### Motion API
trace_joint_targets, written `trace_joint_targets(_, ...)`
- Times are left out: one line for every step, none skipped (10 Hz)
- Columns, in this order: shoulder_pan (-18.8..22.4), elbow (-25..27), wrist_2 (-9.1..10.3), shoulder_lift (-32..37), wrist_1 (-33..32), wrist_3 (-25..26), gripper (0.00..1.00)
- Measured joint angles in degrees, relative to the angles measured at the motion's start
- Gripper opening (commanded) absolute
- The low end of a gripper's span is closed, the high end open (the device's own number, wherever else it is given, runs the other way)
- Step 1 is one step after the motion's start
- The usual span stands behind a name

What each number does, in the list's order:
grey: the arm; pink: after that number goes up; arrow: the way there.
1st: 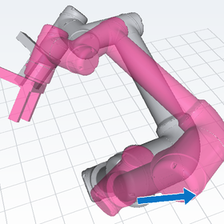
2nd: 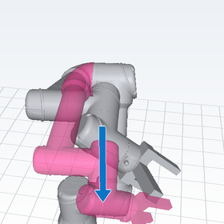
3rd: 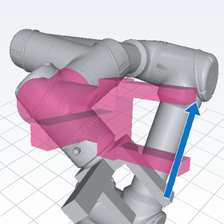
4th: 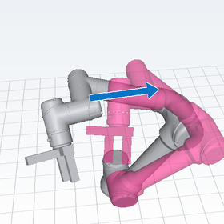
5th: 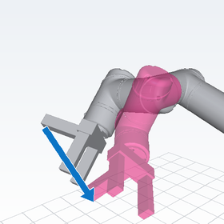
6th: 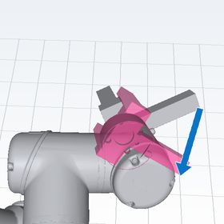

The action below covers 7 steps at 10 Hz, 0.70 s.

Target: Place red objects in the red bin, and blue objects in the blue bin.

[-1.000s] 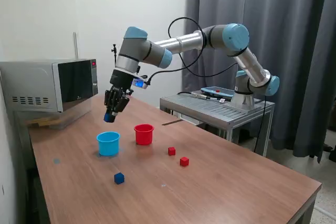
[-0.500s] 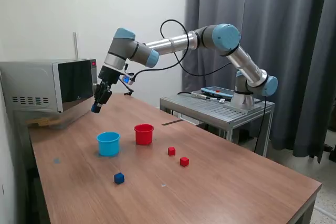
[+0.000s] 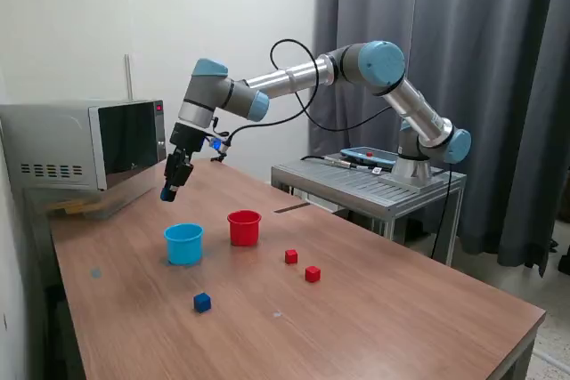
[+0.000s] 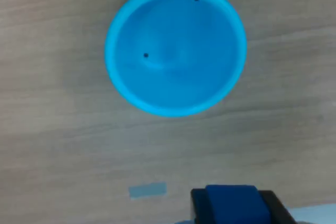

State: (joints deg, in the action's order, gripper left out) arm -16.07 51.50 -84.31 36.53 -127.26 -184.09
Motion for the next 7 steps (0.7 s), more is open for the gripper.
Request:
trace_joint_targets(0.0,0.2,0.47,-0.3,0.0,0.2,0.00)
trace_joint_targets(0.0,0.3,0.85,-0.6,0.0,0.3,0.00)
trace_joint_targets(-0.1,0.4,1.06,-1.1,0.0,0.3,0.00)
trace_joint_targets(-0.1,0.4,1.16,-1.4,0.0,0.4,0.00)
trace_joint_targets(0.0,0.5,1.21,-1.6,0.0,0.4,0.00)
trace_joint_targets(0.0,0.5,1.23,-1.8,0.0,0.4,0.00)
trace_joint_targets(0.0,0.6,1.24,-1.8,0.0,0.4,0.00)
